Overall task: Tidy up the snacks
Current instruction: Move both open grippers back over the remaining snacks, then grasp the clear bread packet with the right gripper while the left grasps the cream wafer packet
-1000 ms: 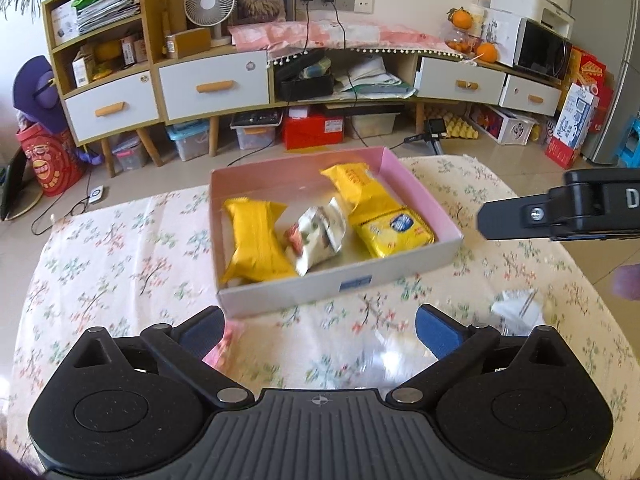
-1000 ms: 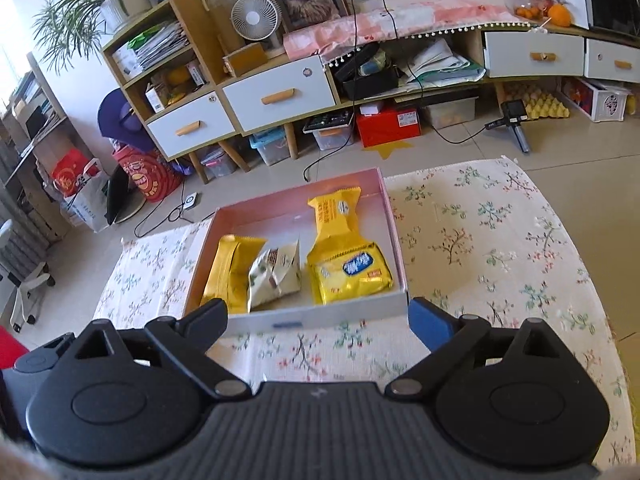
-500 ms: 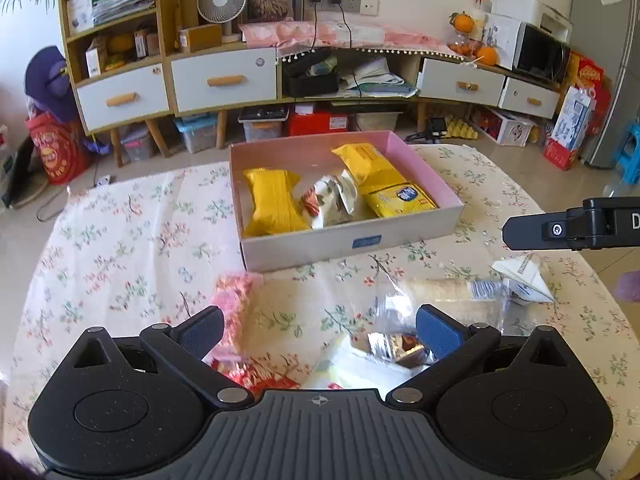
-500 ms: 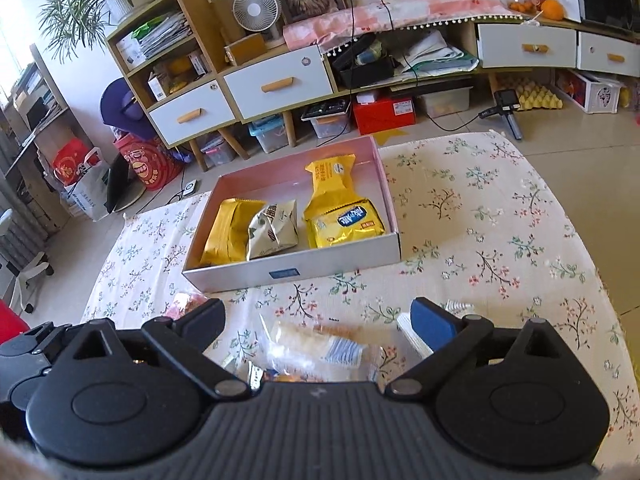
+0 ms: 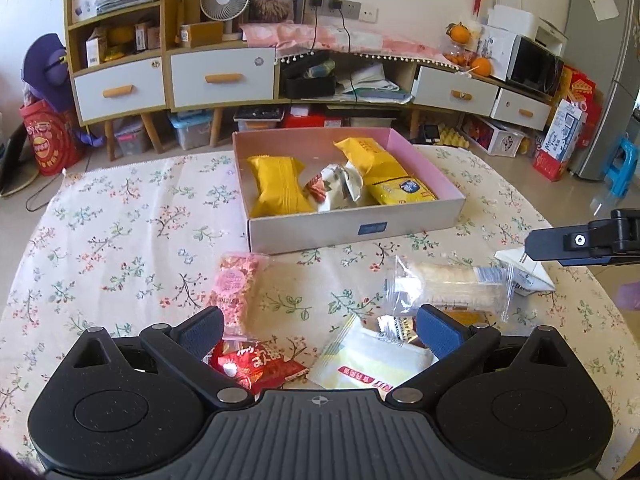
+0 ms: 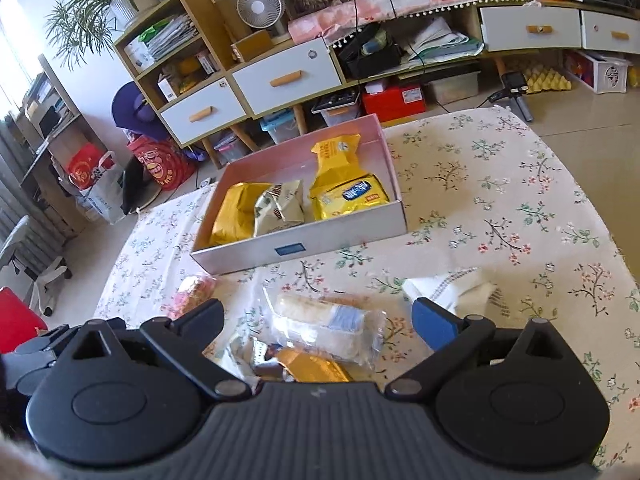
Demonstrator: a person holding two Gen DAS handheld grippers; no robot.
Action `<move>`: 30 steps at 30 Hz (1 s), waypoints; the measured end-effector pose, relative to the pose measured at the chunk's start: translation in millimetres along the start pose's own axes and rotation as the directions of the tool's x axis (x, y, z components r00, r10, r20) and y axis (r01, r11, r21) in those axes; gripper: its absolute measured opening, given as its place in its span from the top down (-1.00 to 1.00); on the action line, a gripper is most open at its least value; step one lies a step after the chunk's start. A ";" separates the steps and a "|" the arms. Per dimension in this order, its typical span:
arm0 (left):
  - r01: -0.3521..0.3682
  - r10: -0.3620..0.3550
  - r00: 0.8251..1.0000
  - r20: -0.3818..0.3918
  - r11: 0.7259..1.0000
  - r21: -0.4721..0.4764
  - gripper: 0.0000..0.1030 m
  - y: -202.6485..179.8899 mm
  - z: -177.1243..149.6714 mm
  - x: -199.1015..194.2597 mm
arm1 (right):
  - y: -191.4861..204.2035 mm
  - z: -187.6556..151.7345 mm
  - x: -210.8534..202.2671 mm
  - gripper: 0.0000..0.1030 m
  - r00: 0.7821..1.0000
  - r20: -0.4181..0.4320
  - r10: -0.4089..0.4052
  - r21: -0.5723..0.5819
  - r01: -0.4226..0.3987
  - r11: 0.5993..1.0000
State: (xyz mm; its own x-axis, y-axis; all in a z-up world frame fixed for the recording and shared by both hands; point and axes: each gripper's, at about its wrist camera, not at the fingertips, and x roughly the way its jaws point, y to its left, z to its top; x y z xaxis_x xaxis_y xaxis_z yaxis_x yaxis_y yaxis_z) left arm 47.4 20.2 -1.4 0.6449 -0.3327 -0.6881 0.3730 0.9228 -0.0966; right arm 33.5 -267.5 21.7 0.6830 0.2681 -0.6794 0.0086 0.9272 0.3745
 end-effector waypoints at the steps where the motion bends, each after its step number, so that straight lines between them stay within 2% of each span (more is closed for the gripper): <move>1: 0.001 -0.001 1.000 -0.004 1.000 0.005 -0.99 1.4 -1.3 1.5 | -1.0 -0.5 0.7 -0.95 1.000 -0.008 -0.001 -0.001 0.001 1.000; 8: 0.020 -0.021 0.997 -0.072 1.000 -0.011 -0.99 8.5 -11.7 14.4 | -3.1 -6.9 8.4 -0.95 0.997 -0.067 -0.039 -0.056 0.035 0.998; 12: 0.037 -0.046 0.990 -0.135 0.997 -0.068 -0.98 6.4 -15.4 26.9 | -1.7 -5.2 15.8 -0.94 0.995 -0.094 -0.039 -0.091 0.030 0.995; 15: -0.016 0.000 0.986 -0.168 0.995 -0.095 -0.98 -1.2 -12.4 35.4 | 0.5 -1.6 21.5 -0.93 0.993 -0.108 -0.039 -0.111 0.027 0.993; 20: -0.042 0.018 0.983 -0.183 0.991 -0.128 -0.98 -15.3 -6.6 43.8 | 0.2 4.9 32.4 -0.92 0.990 -0.136 -0.031 -0.098 0.018 0.995; 25: -0.106 0.097 0.975 -0.200 0.994 -0.037 -0.96 -29.0 -7.1 51.3 | 2.9 6.6 42.2 -0.86 0.988 -0.151 -0.029 -0.128 0.010 0.992; 28: -0.116 0.123 0.970 -0.210 0.992 0.042 -0.96 -33.0 -13.2 51.3 | 4.6 5.7 48.0 -0.82 0.987 -0.157 -0.022 -0.175 -0.006 0.985; 30: -0.102 0.113 0.972 -0.208 0.993 0.064 -0.96 -31.7 -17.5 48.5 | 5.5 5.0 50.3 -0.78 0.988 -0.156 -0.012 -0.213 -0.022 0.977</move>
State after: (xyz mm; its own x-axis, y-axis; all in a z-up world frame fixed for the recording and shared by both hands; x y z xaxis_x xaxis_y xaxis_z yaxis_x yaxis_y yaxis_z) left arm 55.1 -21.8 -44.3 0.5302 -0.1783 -0.8289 0.3470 0.9376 0.0203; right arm 71.5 -250.2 -7.3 0.5602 0.2949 -0.7741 -0.1623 0.9554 0.2466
